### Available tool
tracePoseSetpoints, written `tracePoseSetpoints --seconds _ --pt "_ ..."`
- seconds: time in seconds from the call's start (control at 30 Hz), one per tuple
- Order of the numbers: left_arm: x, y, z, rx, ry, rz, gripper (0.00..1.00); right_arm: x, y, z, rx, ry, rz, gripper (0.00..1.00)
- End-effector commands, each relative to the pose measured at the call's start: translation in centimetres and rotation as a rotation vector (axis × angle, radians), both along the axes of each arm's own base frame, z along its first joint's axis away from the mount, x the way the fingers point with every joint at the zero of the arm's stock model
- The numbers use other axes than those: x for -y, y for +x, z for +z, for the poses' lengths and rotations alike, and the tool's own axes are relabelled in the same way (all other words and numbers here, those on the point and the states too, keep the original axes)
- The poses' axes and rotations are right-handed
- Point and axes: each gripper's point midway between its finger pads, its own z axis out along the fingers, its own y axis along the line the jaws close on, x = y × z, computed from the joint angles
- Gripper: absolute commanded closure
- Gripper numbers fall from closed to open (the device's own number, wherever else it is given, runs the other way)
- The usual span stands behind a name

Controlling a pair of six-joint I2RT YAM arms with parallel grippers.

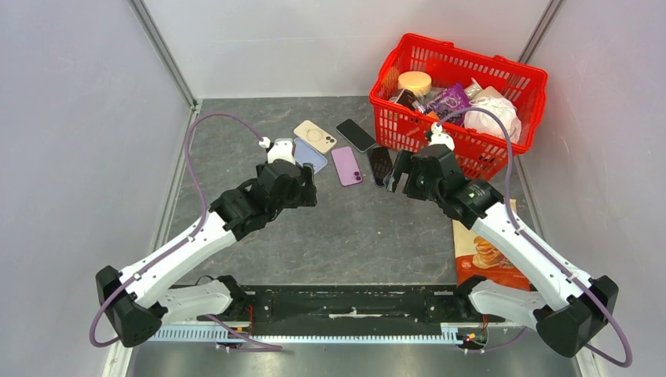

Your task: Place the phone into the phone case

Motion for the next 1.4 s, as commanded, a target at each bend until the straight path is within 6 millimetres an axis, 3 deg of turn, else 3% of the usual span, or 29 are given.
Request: tracePoseSetpoints --seconds 0.0,0.33,0.57,0.9,1.07,1.27,1.37 --pt "-0.4 1.0 0.5 0.024 -0.039 0.105 0.09 0.0 0.5 0.6 0.042 -0.017 0.019 0.03" --pt "-4.2 7.1 -4.2 -0.068 -0.044 0.427 0.09 -1.2 1.4 -1.5 -0.011 -0.048 0.061 0.03" --pt "-8.3 11.7 -10.0 -0.182 -0.022 0.571 0.11 -2.3 1.6 -3.0 -0.052 -0.039 0.100 0.03" --pt "-7.3 16.8 -14.0 -0.213 -0.068 0.613 0.26 -3.1 1.8 -4.5 -0.080 -0.034 0.126 0.03" --pt "-7.7 17.1 -16.0 -0.250 -0.067 0.685 0.42 -3.3 1.5 -4.7 -0.087 -0.027 0.141 0.03" --pt "-9.0 16.1 -17.4 -0.257 -0.034 0.756 0.47 -3.1 1.5 -5.1 -0.092 -0.038 0.137 0.03" --pt "-9.1 16.1 -18.0 -0.270 -0.020 0.764 0.54 -3.3 1.6 -5.3 -0.100 -0.037 0.135 0.03"
